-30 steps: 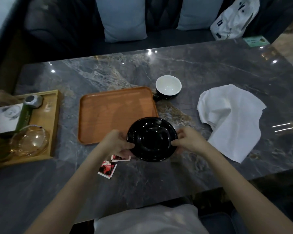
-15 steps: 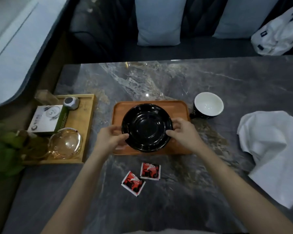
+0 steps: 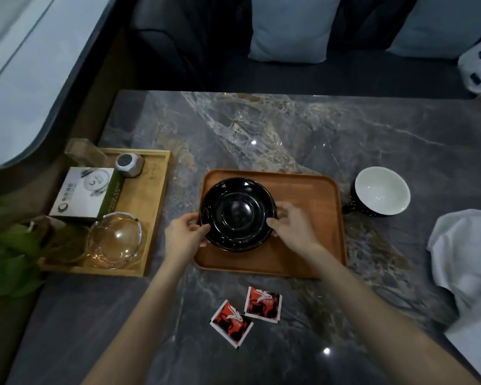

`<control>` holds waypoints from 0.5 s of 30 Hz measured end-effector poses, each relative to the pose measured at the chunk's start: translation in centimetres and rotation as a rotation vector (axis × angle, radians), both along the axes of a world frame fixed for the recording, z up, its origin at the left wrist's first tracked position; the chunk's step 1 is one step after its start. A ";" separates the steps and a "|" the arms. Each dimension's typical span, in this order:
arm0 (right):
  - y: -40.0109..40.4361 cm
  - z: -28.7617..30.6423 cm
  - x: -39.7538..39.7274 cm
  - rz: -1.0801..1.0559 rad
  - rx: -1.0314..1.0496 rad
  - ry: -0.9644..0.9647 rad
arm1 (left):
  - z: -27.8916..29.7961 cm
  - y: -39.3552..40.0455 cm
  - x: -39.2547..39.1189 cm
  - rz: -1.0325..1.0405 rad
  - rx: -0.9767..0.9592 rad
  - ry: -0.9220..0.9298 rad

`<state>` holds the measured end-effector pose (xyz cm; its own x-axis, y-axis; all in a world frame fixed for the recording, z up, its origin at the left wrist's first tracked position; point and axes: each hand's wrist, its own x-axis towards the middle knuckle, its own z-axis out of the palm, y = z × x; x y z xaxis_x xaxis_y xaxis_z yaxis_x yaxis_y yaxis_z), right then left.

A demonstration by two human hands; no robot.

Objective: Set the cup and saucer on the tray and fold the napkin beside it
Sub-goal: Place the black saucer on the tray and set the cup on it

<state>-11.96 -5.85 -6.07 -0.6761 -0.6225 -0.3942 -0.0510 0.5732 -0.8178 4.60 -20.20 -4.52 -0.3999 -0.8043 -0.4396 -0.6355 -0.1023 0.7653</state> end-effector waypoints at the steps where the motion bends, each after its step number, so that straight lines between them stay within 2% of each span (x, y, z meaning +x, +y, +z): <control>1: -0.1 -0.2 0.0 -0.003 -0.001 0.007 | -0.2 -0.1 0.0 -0.006 -0.013 -0.007; 15: -0.3 -1.2 0.0 -0.039 -0.026 -0.008 | -1.5 -0.2 0.1 0.011 -0.023 -0.034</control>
<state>-11.95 -6.16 -7.27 -0.6967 -0.6061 -0.3838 -0.0226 0.5532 -0.8327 4.75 -20.37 -5.99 -0.3764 -0.8182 -0.4346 -0.6604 -0.0921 0.7453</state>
